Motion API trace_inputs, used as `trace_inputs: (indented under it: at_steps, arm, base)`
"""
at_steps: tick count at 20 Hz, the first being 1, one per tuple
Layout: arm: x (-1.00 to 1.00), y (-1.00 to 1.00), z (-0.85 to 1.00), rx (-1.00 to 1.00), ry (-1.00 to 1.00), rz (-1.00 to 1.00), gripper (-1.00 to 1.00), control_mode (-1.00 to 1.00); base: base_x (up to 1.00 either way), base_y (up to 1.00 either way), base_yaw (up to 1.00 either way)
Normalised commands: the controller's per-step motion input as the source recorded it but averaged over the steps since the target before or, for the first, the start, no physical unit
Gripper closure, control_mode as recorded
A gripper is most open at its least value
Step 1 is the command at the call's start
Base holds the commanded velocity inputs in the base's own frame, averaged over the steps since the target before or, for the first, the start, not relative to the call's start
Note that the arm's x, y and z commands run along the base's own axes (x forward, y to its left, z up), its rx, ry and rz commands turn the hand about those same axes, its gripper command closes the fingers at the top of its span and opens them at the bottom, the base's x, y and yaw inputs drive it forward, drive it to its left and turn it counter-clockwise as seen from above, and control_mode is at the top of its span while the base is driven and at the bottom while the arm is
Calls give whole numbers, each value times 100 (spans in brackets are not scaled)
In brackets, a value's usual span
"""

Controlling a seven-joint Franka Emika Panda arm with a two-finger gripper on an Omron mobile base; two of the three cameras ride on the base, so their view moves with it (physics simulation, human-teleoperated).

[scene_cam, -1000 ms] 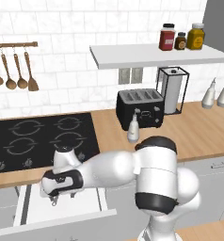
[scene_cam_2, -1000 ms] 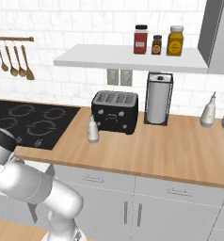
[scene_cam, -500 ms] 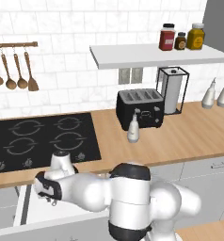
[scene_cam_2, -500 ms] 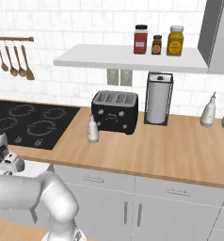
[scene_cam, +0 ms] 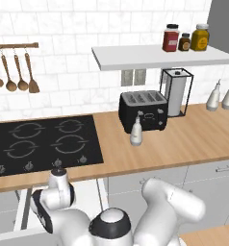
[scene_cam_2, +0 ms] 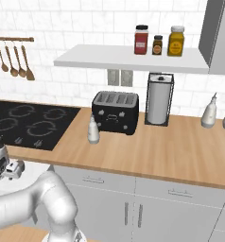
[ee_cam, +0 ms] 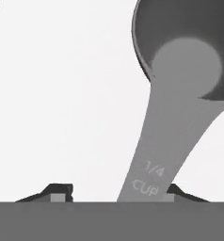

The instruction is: Pick the measuring cup from the drawer and place it on the counter.

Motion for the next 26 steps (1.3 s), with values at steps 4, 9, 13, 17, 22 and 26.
trace_inputs:
  at_steps: [4, 9, 13, 17, 22, 26]
  arm:
    - [-59, 13, -82, 0, -11, -2, 100, -100]
    - [-100, -68, 1, 4, -1, -5, 100, -100]
    - [-91, -58, 93, 12, -11, -2, 100, -100]
    - [-12, -45, 100, 16, -24, -2, 100, -100]
    - [36, -48, 100, 15, -26, 0, 100, -100]
    - [72, -84, 100, 11, 0, -4, 100, -100]
  base:
    - [0, 0, 0]
    - [0, 0, 0]
    - [0, 0, 0]
    - [0, 0, 0]
    - [0, 0, 0]
    - [0, 0, 0]
